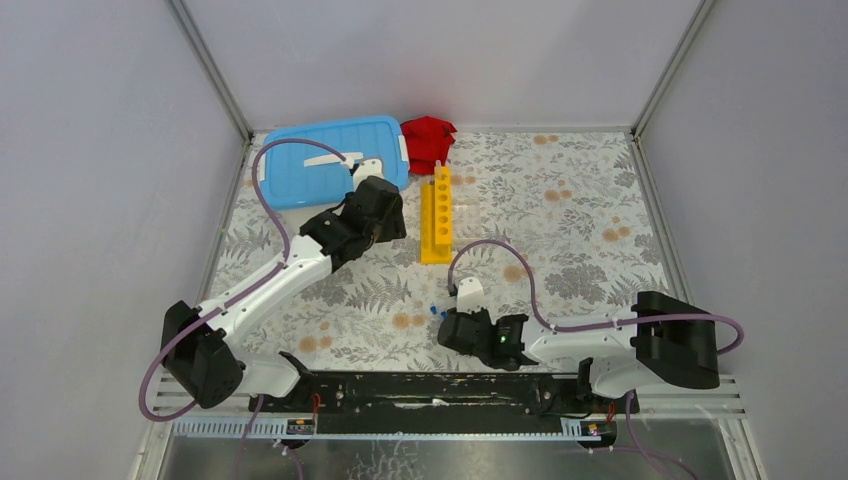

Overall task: Organize the chemistry lab equipment
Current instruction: Pick up the test tube at the center of the board.

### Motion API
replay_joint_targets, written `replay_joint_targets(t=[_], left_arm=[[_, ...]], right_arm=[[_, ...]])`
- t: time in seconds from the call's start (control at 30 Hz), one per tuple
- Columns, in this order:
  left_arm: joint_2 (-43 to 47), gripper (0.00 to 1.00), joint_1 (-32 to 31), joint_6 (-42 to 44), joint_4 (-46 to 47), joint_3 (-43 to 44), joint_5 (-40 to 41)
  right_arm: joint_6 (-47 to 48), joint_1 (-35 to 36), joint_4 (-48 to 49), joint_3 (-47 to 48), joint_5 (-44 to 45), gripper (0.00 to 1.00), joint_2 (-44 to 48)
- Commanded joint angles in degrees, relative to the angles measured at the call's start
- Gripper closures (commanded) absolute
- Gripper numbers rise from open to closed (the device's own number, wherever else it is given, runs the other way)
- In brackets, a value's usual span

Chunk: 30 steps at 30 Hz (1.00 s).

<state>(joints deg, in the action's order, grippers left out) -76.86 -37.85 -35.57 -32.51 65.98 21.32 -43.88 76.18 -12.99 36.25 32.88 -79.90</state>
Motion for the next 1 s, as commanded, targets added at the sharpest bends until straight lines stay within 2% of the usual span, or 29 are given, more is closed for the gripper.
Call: replay_joint_targets(t=[0.0, 0.27, 0.47, 0.67, 0.97], left_arm=[[1.1, 0.38, -0.33, -0.83, 3.64, -0.78, 0.31], [0.86, 0.39, -0.38, -0.66, 4.15, -1.36, 0.28], [0.7, 0.38, -0.35, -0.47, 4.21, -1.54, 0.56], [0.84, 0.38, -0.38, -0.48, 4.41, -1.99, 0.6], [1.48, 0.38, -0.34, -0.78, 4.12, -2.18, 0.5]], right_arm=[[-1.65, 0.81, 1.98, 0.09, -0.44, 0.61, -0.96], [-1.84, 0.99, 2.8, 0.2, -1.18, 0.63, -2.64], [-1.91, 0.99, 3.23, 0.26, -2.05, 0.73, -3.92], [-2.09, 0.99, 4.15, -0.71, -3.93, 0.75, -4.3], [-1.91, 0.99, 3.73, -1.33, -3.98, 0.86, -3.21]])
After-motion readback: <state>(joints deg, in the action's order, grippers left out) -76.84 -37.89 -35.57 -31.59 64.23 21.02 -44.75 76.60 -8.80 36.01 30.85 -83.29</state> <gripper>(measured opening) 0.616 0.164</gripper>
